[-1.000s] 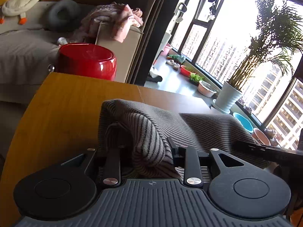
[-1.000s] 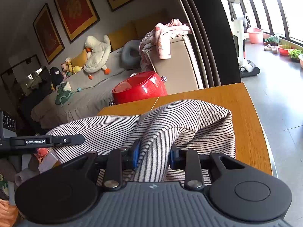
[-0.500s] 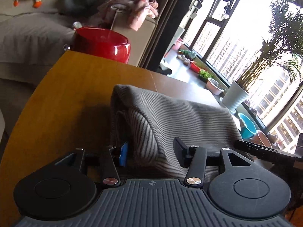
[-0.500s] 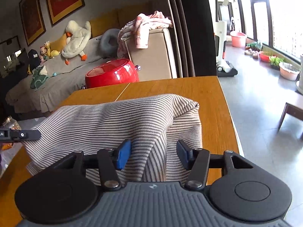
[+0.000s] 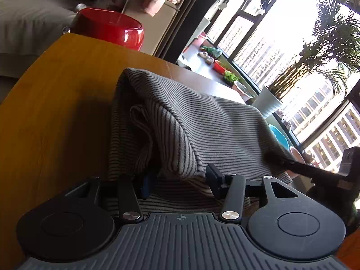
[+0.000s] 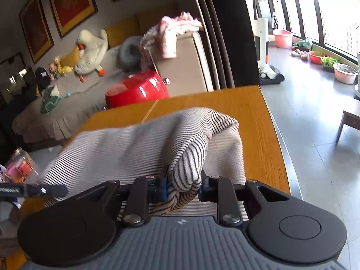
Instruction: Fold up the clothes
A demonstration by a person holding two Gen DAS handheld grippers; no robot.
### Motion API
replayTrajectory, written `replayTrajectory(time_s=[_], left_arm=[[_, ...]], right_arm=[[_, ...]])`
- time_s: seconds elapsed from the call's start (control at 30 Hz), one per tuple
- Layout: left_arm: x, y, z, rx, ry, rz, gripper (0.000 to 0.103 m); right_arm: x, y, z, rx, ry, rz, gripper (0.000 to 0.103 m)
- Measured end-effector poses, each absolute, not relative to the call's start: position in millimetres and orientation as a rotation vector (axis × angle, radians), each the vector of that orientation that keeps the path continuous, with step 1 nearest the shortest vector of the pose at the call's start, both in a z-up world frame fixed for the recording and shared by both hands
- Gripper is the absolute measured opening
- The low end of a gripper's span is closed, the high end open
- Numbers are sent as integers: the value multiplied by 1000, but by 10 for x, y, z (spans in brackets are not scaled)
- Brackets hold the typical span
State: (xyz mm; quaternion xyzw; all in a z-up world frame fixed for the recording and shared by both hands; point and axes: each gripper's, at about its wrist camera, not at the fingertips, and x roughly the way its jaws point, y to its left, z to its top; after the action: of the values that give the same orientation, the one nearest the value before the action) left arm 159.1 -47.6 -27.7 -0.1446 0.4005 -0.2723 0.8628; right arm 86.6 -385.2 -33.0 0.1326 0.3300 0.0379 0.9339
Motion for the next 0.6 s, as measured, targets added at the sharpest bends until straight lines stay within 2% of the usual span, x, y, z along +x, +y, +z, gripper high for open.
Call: replayTrajectory(time_s=[0.13,0.3,0.4,0.47,0.57,0.6], left_arm=[[1501,-353,-52,-272,763,-494,56],[1327,-409,373,-260,614,-518,64],[1374,-621,379,-258,646,-564,65],[1450,-805,234,-246,702,-584,65],[1619,-1002,-93,-242,811,-571,65],[1666,-1022,-192,-245,826,-567,65]], right_arm=[[797,-3919,-437,305,663,75,23],[677,-3840,-227,186,624,45,37],[594,-3800,-47,130,555,-1,44],[576,-3747,60,126,505,18,61],[636,-3642,97,167,483,117,79],[691,-3598,65,187,497,150,82]])
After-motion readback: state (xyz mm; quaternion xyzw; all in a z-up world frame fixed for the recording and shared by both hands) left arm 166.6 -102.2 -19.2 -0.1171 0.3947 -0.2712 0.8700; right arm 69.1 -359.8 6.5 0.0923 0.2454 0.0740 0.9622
